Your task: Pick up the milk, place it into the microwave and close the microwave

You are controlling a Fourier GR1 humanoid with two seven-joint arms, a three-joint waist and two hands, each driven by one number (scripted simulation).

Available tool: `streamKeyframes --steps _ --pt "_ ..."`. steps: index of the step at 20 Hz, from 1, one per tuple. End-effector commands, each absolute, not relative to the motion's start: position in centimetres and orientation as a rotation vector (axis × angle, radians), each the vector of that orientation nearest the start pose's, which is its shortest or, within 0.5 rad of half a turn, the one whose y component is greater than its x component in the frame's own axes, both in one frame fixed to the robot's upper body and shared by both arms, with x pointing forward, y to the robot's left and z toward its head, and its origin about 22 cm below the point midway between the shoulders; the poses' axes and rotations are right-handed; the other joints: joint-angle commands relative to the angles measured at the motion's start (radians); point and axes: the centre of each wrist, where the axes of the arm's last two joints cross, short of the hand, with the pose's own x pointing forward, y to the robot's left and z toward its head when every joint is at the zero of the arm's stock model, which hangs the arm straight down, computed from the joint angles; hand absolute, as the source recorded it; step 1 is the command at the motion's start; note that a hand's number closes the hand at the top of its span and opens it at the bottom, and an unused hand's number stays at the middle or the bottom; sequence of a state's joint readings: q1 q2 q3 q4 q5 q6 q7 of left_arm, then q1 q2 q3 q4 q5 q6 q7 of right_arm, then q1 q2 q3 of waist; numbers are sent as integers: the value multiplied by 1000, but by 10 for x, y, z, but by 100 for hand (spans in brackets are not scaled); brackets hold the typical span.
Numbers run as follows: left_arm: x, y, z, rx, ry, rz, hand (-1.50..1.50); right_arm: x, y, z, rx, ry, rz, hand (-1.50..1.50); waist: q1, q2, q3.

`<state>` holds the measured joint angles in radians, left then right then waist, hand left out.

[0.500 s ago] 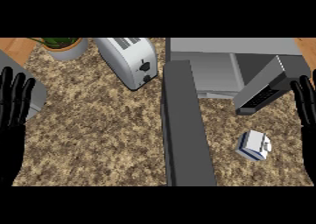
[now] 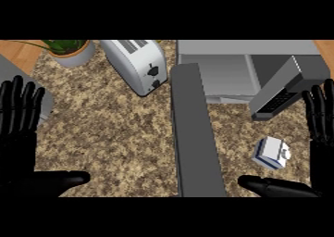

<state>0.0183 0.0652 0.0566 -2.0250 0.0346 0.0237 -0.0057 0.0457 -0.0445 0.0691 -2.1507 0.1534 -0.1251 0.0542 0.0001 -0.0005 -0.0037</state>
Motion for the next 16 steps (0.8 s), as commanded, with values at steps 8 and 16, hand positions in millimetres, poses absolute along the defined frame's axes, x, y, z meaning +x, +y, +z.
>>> streamKeyframes --steps 8,16 --pt "160 281 115 60 -1957 54 -150 162 -214 119 -323 -1985 -14 -150 2 -2 4" --pt "133 286 115 71 -1971 61 -150 166 -236 87 -378 -1899 -45 -150 4 -1 4"
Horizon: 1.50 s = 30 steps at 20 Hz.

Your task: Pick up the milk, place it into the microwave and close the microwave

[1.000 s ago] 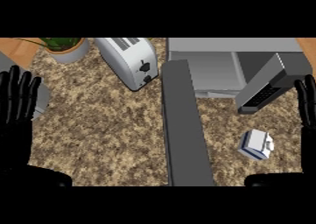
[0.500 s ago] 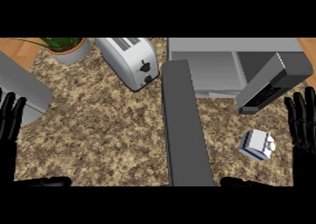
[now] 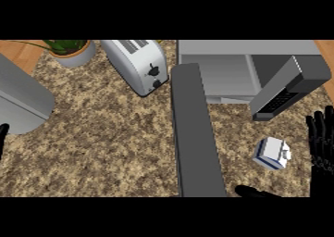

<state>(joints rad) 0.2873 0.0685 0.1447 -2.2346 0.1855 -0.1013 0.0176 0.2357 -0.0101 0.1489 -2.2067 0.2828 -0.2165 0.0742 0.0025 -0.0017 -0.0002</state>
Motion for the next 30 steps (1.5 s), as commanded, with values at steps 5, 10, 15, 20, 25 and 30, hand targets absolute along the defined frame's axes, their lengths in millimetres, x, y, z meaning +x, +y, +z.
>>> streamKeyframes --steps 5,10,15,20,25,30 --pt "118 308 117 70 -1957 60 -150 165 -242 71 -368 -1868 -40 -150 1 0 1" --pt "127 306 103 84 -1955 74 -150 179 -247 63 -391 -1844 -100 -150 -1 1 0" --pt "102 309 124 74 -1950 56 -150 168 -254 13 -458 -1770 -119 -150 1 1 1" --pt "98 306 121 50 -1960 58 -150 163 -276 -11 -505 -1745 -175 -150 -1 0 1" --pt "98 306 115 78 -1971 70 -150 162 -292 -51 -548 -1718 -148 -150 1 1 1" --pt "90 319 109 61 -1978 61 -150 170 -301 -76 -506 -1706 -157 -150 3 1 0"
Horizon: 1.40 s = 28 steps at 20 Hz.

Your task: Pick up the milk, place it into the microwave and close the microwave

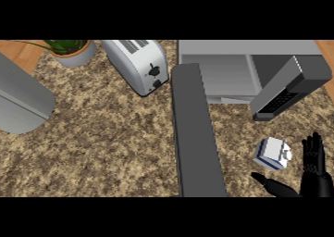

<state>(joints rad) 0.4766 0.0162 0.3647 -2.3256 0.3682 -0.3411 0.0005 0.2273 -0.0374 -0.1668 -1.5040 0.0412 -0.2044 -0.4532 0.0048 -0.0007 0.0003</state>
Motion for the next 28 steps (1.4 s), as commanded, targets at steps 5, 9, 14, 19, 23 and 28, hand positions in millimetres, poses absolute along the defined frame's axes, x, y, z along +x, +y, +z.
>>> streamKeyframes --steps 5,9,14,19,23,28 --pt "87 330 114 69 -1952 68 -150 173 -310 -116 -491 -1703 -159 -150 4 1 0" --pt "83 326 95 61 -1954 60 -150 159 -334 -119 -470 -1720 -174 -150 3 0 0" --pt "96 334 121 67 -1960 52 -150 175 -331 -134 -522 -1695 -135 -150 1 1 0" --pt "94 331 103 49 -1959 62 -150 192 -345 -145 -537 -1690 -97 -150 4 2 1" --pt "77 331 125 52 -1977 40 -150 207 -335 -155 -512 -1702 -115 -150 10 2 1" --pt "83 318 114 56 -1957 49 -150 201 -343 -161 -433 -1745 -92 150 7 2 1"
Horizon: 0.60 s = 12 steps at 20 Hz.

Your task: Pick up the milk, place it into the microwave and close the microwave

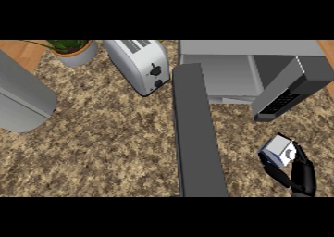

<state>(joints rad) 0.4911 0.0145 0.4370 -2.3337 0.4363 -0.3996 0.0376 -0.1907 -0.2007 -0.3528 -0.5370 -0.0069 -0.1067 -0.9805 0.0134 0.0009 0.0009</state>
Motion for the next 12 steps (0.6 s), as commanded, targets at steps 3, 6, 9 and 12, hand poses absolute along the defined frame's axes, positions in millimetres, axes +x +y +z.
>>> streamKeyframes --steps 3,6,9,12 --pt "93 327 116 58 -1952 50 -150 213 -350 -154 -483 -1798 41 150 -1 2 1" --pt "78 322 124 68 -1974 44 -150 221 -334 -154 -517 -1867 -16 150 2 0 1" --pt "85 332 110 70 -1944 59 -150 227 -326 -151 -458 -1892 -33 150 -6 -1 -1" --pt "80 329 103 36 -1942 65 -150 237 -321 -150 -343 -1905 6 150 5 1 0"
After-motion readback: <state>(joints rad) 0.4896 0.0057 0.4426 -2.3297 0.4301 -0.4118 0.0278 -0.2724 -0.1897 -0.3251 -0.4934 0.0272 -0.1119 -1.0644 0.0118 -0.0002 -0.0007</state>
